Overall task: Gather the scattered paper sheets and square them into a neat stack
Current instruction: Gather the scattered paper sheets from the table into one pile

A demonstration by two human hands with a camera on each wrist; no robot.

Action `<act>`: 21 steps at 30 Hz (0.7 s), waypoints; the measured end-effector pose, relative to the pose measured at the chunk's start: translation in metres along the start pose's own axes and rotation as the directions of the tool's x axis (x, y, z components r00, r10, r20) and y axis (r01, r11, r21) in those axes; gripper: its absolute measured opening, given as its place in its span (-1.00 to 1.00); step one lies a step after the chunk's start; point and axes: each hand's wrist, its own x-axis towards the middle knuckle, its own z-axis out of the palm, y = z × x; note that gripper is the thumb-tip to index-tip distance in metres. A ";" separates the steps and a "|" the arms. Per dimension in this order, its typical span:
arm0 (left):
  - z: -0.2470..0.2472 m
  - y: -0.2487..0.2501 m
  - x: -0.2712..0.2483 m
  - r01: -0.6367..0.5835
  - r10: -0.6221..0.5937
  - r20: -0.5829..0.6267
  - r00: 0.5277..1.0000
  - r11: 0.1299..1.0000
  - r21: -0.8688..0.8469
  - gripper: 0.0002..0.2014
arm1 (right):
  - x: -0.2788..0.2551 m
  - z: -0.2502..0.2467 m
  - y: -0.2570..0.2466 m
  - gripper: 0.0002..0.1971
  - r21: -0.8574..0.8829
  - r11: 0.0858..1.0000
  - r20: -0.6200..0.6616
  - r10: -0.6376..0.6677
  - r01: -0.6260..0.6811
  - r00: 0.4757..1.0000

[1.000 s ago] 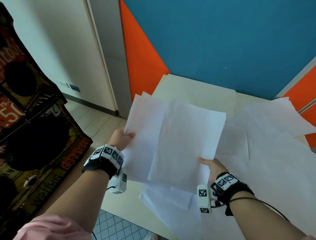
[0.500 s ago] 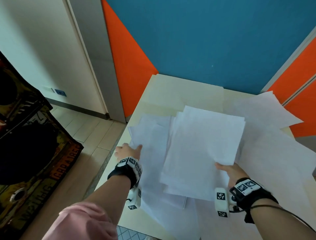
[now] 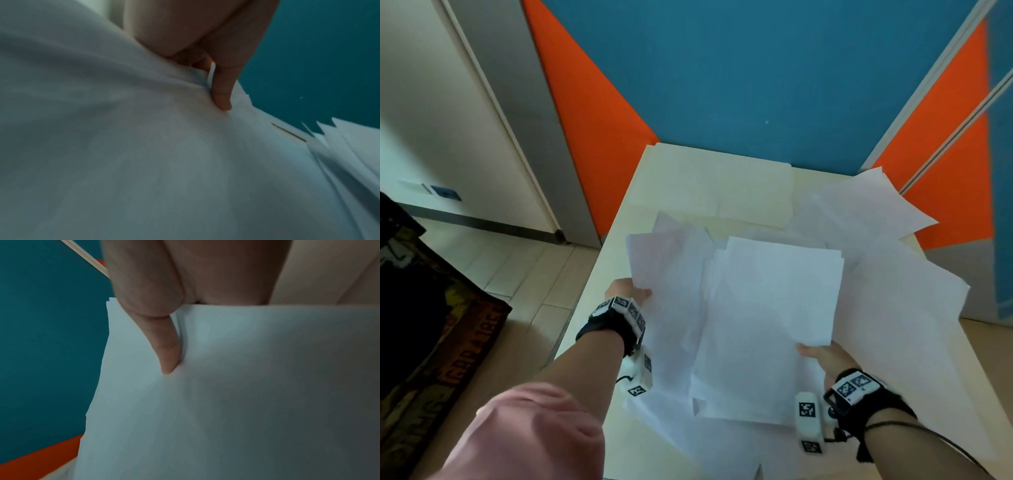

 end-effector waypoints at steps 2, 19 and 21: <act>-0.009 0.005 0.000 -0.031 0.026 -0.063 0.998 0.996 -0.083 -0.63 | 0.002 -0.001 -0.001 -0.51 -0.008 1.000 0.008 0.004 -0.004 1.000; -0.096 0.023 -0.017 -0.318 0.129 -0.588 0.798 0.920 -0.229 -0.74 | 0.003 -0.002 0.004 -0.51 -0.170 0.985 -0.017 0.039 -0.042 0.999; -0.105 0.025 -0.015 -0.335 0.095 -0.642 0.761 0.905 -0.264 -0.77 | 0.000 -0.002 0.002 -0.52 -0.134 0.990 -0.022 0.043 -0.046 0.999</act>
